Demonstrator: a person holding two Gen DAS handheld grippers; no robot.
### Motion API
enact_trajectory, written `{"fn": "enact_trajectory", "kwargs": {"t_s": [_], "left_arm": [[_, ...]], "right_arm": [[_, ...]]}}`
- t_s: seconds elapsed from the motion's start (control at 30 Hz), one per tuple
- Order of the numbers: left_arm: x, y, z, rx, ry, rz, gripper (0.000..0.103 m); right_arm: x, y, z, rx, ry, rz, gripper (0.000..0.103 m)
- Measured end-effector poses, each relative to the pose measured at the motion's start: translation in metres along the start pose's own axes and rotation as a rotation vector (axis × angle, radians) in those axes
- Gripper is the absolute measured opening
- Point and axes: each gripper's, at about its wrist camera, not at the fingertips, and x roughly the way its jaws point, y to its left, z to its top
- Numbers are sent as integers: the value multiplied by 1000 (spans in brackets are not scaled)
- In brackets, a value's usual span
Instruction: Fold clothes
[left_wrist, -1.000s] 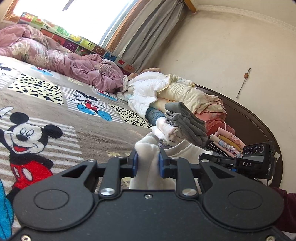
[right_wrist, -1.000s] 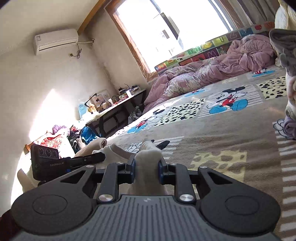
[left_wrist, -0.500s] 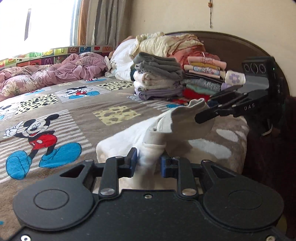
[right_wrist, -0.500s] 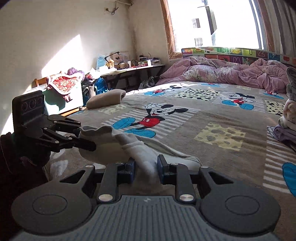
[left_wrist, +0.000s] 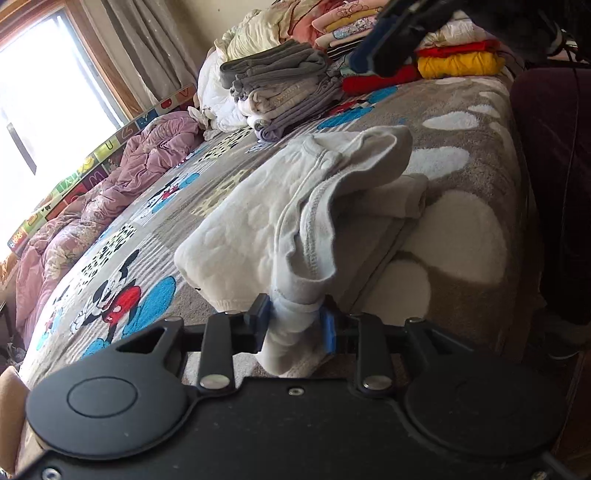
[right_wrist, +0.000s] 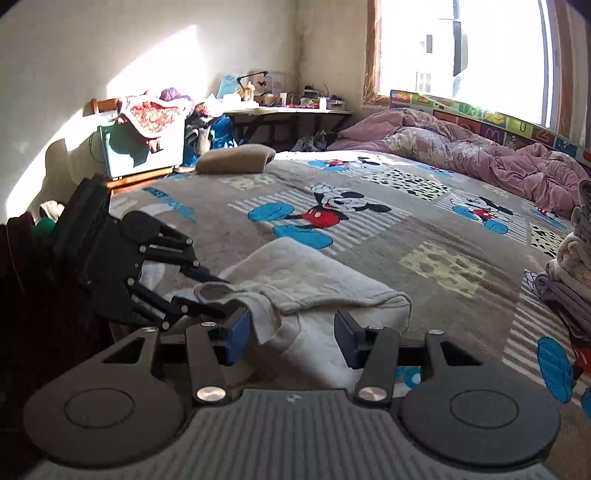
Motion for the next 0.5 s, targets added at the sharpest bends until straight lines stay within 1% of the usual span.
{"fn": "enact_trajectory", "kwargs": {"t_s": [0.03, 0.07, 0.1, 0.13, 0.17, 0.2, 0.23, 0.27, 0.3, 0.37, 0.43, 0.47, 0.5], "left_arm": [[-1, -3, 0, 8, 2, -5, 35], [-3, -5, 0, 10, 4, -13, 42], [-5, -8, 0, 11, 6, -21, 45], [-8, -9, 0, 7, 9, -35, 47], [-13, -8, 1, -5, 14, -55, 47], [-19, -2, 1, -39, 18, -90, 47], [-27, 8, 2, -100, 16, -137, 47], [-37, 19, 1, -165, -12, -159, 46], [-49, 30, 1, -230, -60, -161, 46], [-61, 50, 5, -354, -168, -129, 45], [-52, 69, 18, -478, -234, -81, 45], [-42, 70, 27, -494, -242, -50, 45], [-31, 68, 34, -485, -242, -21, 44]], "right_arm": [[6, -5, 4, 20, -13, -16, 51], [16, -7, 7, 28, -29, -45, 51], [28, -9, 7, 30, -46, -66, 51], [45, -11, 4, 25, -56, -69, 50], [60, -11, -1, 17, -43, -77, 48], [79, -8, -10, 4, 12, -94, 47], [100, -4, -22, -25, 92, -115, 48], [112, 0, -31, -64, 123, -138, 48], [112, 8, -38, -107, 116, -159, 48], [103, 17, -42, -126, 87, -173, 47], [94, 19, -42, -113, 29, -161, 47], [90, 19, -43, -103, -6, -148, 47], [89, 19, -44, -91, -24, -144, 47]]}}
